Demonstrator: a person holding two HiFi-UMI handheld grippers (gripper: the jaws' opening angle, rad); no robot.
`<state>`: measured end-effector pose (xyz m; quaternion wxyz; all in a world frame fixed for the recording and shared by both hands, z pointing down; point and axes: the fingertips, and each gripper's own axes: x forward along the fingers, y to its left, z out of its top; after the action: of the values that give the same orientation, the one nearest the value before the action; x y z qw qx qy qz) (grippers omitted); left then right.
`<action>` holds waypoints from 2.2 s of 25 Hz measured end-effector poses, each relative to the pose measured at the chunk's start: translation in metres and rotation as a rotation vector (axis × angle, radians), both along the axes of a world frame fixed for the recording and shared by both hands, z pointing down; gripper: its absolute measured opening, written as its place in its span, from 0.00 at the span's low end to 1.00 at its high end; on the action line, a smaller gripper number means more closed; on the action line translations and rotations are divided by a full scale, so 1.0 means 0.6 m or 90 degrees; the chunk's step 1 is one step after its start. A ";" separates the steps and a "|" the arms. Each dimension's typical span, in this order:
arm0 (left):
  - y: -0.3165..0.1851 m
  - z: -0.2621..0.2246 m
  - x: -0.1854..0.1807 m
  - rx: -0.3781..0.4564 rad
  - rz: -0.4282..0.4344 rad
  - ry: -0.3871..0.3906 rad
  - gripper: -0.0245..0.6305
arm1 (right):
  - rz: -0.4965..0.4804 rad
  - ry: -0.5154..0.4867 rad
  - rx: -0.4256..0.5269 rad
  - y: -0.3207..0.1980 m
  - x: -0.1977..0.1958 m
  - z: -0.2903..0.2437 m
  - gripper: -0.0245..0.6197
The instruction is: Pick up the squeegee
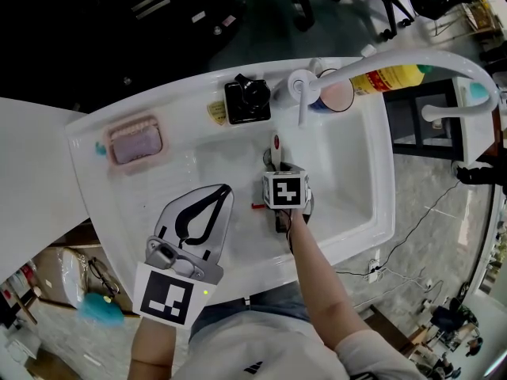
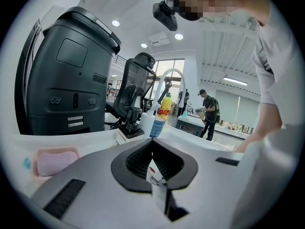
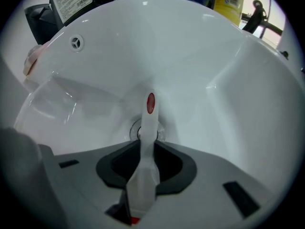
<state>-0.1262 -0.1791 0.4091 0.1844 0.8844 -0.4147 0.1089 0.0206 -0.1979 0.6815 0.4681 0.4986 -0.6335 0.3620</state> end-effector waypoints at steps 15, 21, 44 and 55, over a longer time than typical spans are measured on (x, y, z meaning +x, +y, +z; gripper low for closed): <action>0.007 -0.014 0.005 0.025 0.021 -0.016 0.06 | 0.061 -0.102 0.075 -0.009 -0.020 -0.065 0.19; 0.009 -0.029 0.020 0.037 0.031 -0.011 0.06 | 0.061 -0.142 0.110 -0.013 -0.026 -0.111 0.19; 0.027 -0.072 0.086 0.066 0.088 0.014 0.06 | 0.080 -0.247 0.264 0.004 -0.013 -0.299 0.19; 0.042 -0.094 0.122 0.074 0.116 0.030 0.06 | 0.083 -0.267 0.330 0.034 0.012 -0.372 0.19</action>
<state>-0.0532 -0.1538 0.3528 0.1314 0.9299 -0.3339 0.0803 0.0277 -0.1774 0.4583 0.1612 0.5551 -0.7539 0.3123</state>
